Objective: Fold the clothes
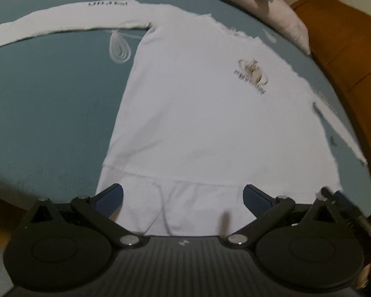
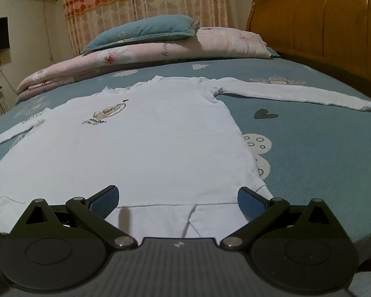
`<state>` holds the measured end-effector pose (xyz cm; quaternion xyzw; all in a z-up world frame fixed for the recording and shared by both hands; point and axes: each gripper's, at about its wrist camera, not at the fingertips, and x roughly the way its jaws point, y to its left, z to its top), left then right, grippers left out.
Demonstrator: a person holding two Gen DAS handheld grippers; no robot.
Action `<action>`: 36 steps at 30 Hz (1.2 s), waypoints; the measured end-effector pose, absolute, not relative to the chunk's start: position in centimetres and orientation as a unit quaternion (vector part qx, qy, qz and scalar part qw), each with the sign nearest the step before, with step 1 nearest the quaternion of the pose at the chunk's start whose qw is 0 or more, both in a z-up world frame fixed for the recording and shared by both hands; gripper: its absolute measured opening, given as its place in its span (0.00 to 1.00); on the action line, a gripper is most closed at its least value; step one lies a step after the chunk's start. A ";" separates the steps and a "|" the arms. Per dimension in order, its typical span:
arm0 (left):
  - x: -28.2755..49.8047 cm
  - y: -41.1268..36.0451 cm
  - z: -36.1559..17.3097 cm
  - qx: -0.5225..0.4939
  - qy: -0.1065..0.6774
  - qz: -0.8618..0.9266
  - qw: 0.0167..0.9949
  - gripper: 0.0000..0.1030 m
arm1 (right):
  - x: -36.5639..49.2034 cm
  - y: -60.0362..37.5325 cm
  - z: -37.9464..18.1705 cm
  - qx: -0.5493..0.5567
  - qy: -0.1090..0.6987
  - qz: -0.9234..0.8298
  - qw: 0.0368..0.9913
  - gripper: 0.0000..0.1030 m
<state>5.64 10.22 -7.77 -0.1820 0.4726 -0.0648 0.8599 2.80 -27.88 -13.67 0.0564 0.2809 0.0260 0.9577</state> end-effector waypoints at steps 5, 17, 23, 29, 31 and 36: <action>8.1 8.5 -6.6 -0.184 0.455 -0.086 0.867 0.99 | 3.0 -27.2 -13.9 0.032 0.281 0.016 0.959 1.00; 8.7 5.1 -9.5 -0.158 0.457 -0.124 0.867 0.99 | 2.8 -26.6 -14.3 0.006 0.275 0.013 0.961 1.00; 8.4 6.1 -8.3 -0.152 0.458 -0.123 0.867 0.99 | 3.0 -26.4 -14.1 0.010 0.278 0.006 0.960 1.00; 11.0 5.1 -6.2 -0.103 0.437 -0.115 0.886 0.99 | 4.1 -26.4 -12.7 0.030 0.281 0.006 0.959 1.00; 12.5 4.6 -6.0 -0.095 0.433 -0.112 0.889 0.99 | 5.2 -26.2 -12.1 0.033 0.287 0.012 0.957 1.00; 17.0 4.9 -6.0 -0.137 0.424 -0.132 0.885 0.99 | 9.7 -25.2 -10.2 0.032 0.298 0.043 0.953 1.00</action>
